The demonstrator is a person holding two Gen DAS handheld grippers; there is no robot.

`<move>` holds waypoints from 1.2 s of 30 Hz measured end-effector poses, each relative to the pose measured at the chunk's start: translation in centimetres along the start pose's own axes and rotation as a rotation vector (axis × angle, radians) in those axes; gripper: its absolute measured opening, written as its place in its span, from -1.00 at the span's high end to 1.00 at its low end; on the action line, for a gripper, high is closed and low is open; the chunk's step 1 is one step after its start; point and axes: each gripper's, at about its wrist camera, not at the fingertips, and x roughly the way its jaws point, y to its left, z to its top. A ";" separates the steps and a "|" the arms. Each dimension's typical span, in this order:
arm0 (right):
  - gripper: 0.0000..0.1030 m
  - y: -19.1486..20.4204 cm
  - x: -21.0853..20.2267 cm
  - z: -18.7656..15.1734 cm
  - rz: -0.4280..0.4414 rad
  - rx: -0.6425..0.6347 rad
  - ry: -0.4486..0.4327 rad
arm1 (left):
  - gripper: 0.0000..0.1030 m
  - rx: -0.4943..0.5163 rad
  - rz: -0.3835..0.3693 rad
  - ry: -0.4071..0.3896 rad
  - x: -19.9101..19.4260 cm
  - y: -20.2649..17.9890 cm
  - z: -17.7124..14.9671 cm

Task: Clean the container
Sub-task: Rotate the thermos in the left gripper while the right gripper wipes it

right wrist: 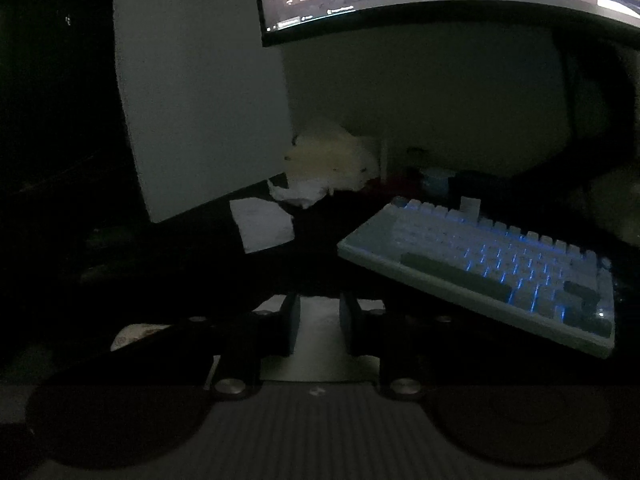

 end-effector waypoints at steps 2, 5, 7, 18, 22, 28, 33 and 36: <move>0.49 1.0 -0.5 -0.3 0.079 -0.020 -0.004 | -1.00 0.012 0.039 0.041 -0.1 -0.3 0.4; 0.49 2.0 -1.0 -0.5 0.164 -0.056 -0.005 | -1.00 -0.005 0.047 0.085 -0.1 0.0 1.1; 0.51 1.3 -0.6 -0.4 0.138 -0.040 -0.003 | -1.00 -0.018 0.032 0.100 0.0 0.4 1.4; 0.49 1.3 -0.7 -0.3 0.156 -0.019 -0.009 | -1.00 -0.019 0.088 0.117 0.8 0.1 1.8; 0.50 0.6 -0.6 -0.2 0.140 -0.026 -0.006 | -1.00 -0.021 0.078 0.116 0.6 0.5 1.8; 0.50 -1.0 0.6 0.1 -0.009 -0.008 0.004 | -1.00 -0.002 0.069 0.107 0.3 0.7 1.5; 0.49 0.5 -1.0 -0.4 0.179 -0.030 -0.010 | -1.00 0.008 0.066 0.105 0.2 0.7 1.4; 0.51 -0.2 -1.1 -0.3 0.156 -0.026 -0.008 | -1.00 0.001 0.062 0.104 0.2 0.9 1.4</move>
